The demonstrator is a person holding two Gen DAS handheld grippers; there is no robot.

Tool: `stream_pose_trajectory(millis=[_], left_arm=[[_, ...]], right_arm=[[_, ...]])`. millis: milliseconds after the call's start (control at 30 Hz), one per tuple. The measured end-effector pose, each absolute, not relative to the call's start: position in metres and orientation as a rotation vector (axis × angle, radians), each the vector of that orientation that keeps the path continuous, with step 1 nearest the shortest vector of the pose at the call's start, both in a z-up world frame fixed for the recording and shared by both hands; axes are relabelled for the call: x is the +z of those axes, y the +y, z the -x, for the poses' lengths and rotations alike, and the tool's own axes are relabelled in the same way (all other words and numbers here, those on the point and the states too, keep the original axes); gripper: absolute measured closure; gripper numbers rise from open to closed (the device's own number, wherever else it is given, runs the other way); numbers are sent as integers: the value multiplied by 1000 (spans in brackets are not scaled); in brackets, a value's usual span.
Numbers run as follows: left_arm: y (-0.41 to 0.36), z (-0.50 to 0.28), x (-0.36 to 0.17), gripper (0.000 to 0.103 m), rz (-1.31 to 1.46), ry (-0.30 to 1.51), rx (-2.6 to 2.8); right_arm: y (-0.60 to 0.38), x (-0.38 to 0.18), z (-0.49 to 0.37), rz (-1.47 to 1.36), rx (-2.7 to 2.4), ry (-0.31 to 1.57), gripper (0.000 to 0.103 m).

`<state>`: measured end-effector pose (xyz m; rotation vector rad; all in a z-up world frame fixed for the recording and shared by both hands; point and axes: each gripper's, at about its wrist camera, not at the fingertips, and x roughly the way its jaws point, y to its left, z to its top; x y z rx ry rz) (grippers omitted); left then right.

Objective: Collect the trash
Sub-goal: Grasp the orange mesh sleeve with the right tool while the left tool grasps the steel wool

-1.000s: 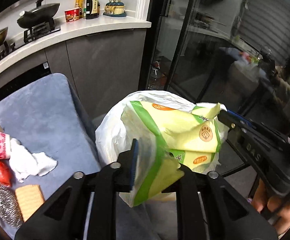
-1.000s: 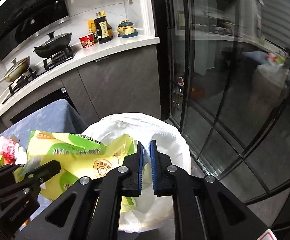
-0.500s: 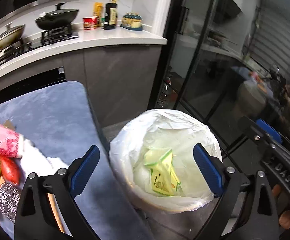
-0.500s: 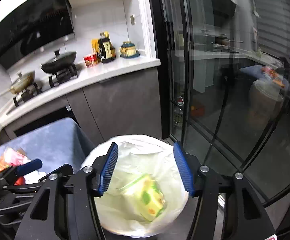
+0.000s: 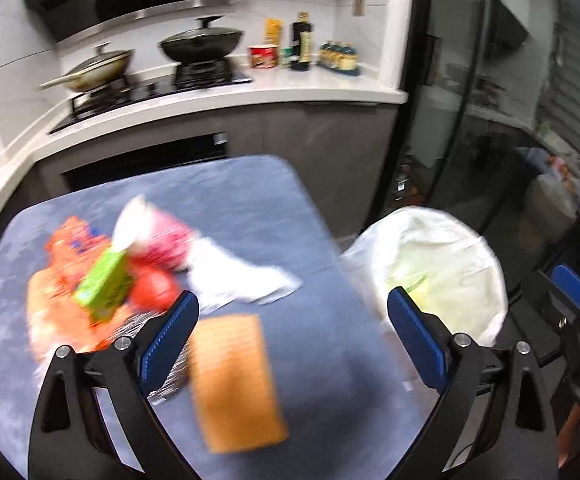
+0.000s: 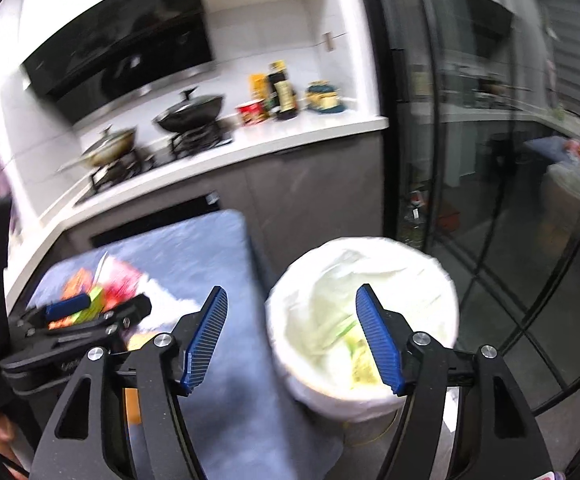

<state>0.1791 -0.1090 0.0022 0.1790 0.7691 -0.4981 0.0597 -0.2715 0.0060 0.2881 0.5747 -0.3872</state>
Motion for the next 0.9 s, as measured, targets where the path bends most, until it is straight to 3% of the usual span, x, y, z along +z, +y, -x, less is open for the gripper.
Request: stream_pose_trajectory(millis=[467,667,900], left_arm=[[40,-171,-24,12,-143,849,-254],[80,-176,-32,12,-82,871,-191],[75,-185,-44,11,-46,908,-218]], right_arm=[[-111,-52,-98,-150,-127,757,33],[-90,-83,-129,-132,-122,818,34],[-106,-112,-154,-188,-170,895,35]])
